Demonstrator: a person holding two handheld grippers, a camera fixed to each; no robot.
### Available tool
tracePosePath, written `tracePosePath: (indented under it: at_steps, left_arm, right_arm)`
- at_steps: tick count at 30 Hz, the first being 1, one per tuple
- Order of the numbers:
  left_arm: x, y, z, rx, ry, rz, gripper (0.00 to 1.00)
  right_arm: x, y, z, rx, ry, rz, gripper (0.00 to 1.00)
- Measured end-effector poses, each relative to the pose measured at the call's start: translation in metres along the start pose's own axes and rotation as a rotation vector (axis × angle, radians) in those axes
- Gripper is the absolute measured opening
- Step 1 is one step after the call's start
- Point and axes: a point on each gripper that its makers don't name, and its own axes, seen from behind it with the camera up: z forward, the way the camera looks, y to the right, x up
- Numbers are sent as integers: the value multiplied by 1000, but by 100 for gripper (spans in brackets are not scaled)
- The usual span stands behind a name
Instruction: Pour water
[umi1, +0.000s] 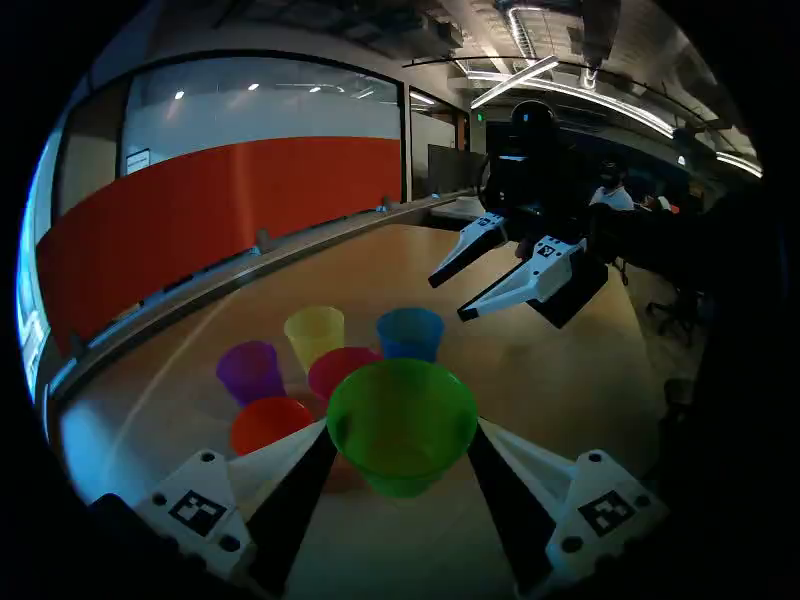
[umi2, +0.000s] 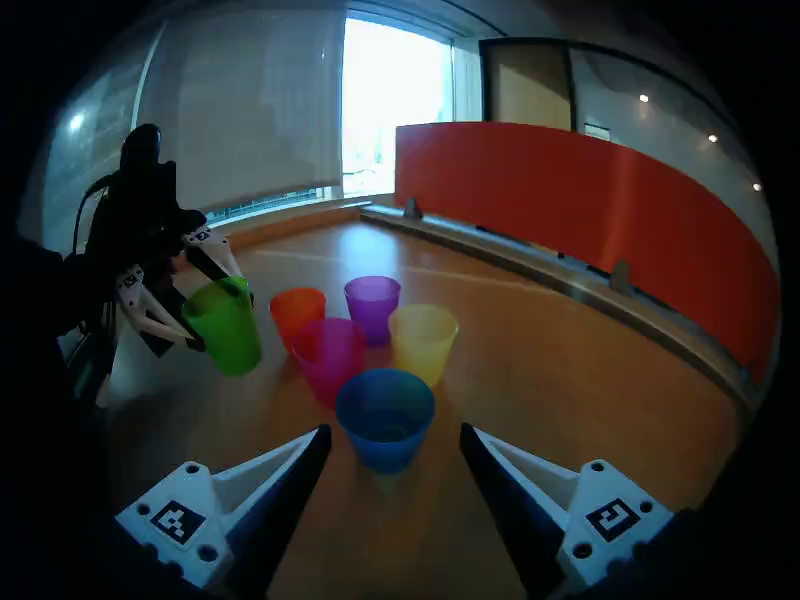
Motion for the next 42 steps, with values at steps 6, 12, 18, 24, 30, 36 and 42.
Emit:
tracePosePath:
  at_steps: [6,12,18,24,30,36,42]
  left_arm:
    - [-1,-2,-5,10,3,0,86]
    - [-3,-4,-10,17,3,-4,86]
    - [-6,-7,-13,26,2,-4,86]
    - [-7,-9,-16,31,3,-9,86]
    - [-9,-10,-19,38,2,-8,86]
    - [-10,-10,-21,39,0,-7,86]
    - [-9,-10,-21,40,0,-6,86]
  right_arm:
    - [-4,-3,13,14,-18,-2,100]
    - [-6,-5,25,24,-28,-3,100]
    - [-9,-7,37,33,-40,-7,100]
    - [-10,-5,47,31,-51,-15,100]
    - [-13,-5,55,34,-64,-19,100]
    - [-16,-5,60,31,-75,-33,100]
    - [-17,-3,63,23,-77,-39,99]
